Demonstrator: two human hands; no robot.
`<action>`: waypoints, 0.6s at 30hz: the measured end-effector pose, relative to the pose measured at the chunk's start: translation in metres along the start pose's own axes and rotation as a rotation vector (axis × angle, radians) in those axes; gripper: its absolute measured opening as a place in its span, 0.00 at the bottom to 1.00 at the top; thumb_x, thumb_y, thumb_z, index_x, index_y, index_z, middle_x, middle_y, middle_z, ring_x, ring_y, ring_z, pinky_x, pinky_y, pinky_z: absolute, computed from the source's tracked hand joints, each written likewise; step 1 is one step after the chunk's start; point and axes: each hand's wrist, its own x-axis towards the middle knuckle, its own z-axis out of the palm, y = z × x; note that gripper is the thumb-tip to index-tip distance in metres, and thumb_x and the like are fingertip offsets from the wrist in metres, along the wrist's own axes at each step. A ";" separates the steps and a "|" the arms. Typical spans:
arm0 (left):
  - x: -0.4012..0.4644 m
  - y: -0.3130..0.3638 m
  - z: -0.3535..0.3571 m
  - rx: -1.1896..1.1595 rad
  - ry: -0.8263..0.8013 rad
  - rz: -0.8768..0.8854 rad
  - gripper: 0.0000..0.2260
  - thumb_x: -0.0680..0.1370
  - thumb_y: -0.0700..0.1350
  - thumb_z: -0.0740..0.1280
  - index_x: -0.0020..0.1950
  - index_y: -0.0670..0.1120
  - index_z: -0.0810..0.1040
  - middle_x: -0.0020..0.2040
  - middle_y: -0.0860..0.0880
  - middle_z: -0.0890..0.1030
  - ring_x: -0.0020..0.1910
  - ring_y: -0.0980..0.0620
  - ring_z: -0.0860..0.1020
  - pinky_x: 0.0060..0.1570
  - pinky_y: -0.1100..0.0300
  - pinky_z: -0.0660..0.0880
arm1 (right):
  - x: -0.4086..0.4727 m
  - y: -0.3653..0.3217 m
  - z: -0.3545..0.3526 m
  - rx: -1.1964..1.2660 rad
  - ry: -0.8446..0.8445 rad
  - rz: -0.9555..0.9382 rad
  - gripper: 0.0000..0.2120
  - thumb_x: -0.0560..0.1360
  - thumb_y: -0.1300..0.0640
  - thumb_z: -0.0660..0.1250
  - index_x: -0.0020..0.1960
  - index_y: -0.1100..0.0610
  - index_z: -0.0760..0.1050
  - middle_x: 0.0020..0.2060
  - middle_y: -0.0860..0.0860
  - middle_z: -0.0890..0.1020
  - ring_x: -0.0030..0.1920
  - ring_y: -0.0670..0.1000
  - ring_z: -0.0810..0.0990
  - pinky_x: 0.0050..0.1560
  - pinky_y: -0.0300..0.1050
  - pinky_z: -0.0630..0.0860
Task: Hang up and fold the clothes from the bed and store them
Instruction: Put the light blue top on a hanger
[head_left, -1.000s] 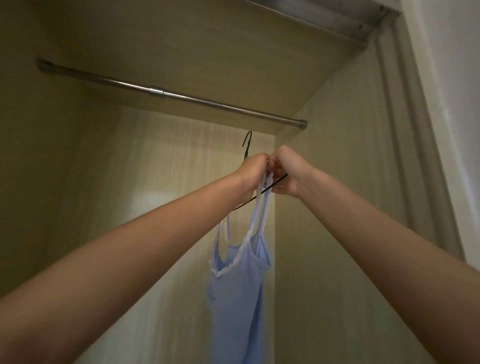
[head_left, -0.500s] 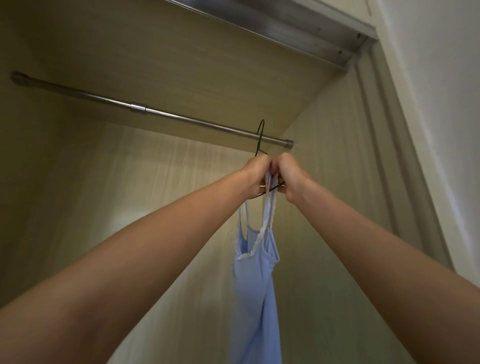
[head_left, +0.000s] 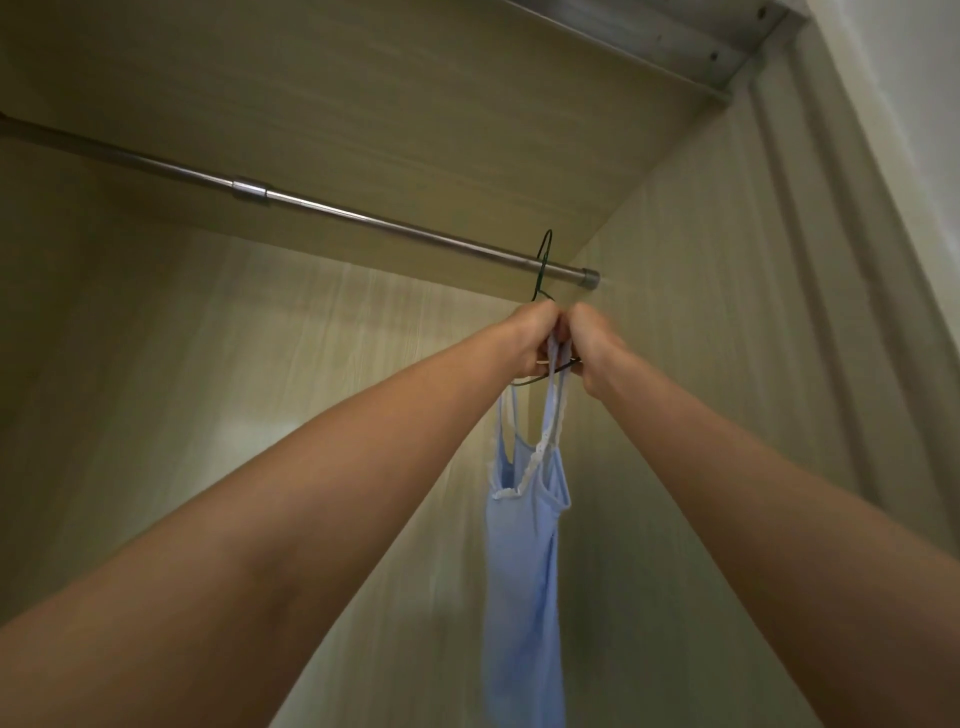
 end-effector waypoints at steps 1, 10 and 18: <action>0.005 -0.001 0.001 -0.007 0.003 0.000 0.13 0.78 0.36 0.54 0.33 0.43 0.67 0.30 0.45 0.70 0.31 0.49 0.71 0.35 0.59 0.73 | 0.006 0.002 0.000 -0.001 0.001 0.000 0.08 0.73 0.62 0.56 0.37 0.57 0.72 0.38 0.56 0.81 0.32 0.52 0.78 0.26 0.36 0.67; 0.027 -0.022 0.009 0.054 -0.058 -0.053 0.14 0.79 0.37 0.53 0.34 0.43 0.68 0.17 0.48 0.71 0.20 0.53 0.73 0.25 0.64 0.74 | 0.030 0.026 -0.003 0.031 0.006 0.073 0.11 0.72 0.64 0.57 0.32 0.60 0.71 0.30 0.56 0.78 0.30 0.54 0.77 0.30 0.39 0.71; 0.024 -0.030 0.030 0.068 -0.082 -0.049 0.13 0.77 0.37 0.54 0.34 0.43 0.69 0.30 0.45 0.73 0.32 0.48 0.74 0.39 0.56 0.76 | 0.024 0.032 -0.026 0.014 -0.012 0.089 0.11 0.73 0.63 0.56 0.34 0.59 0.71 0.31 0.56 0.78 0.31 0.53 0.78 0.31 0.40 0.73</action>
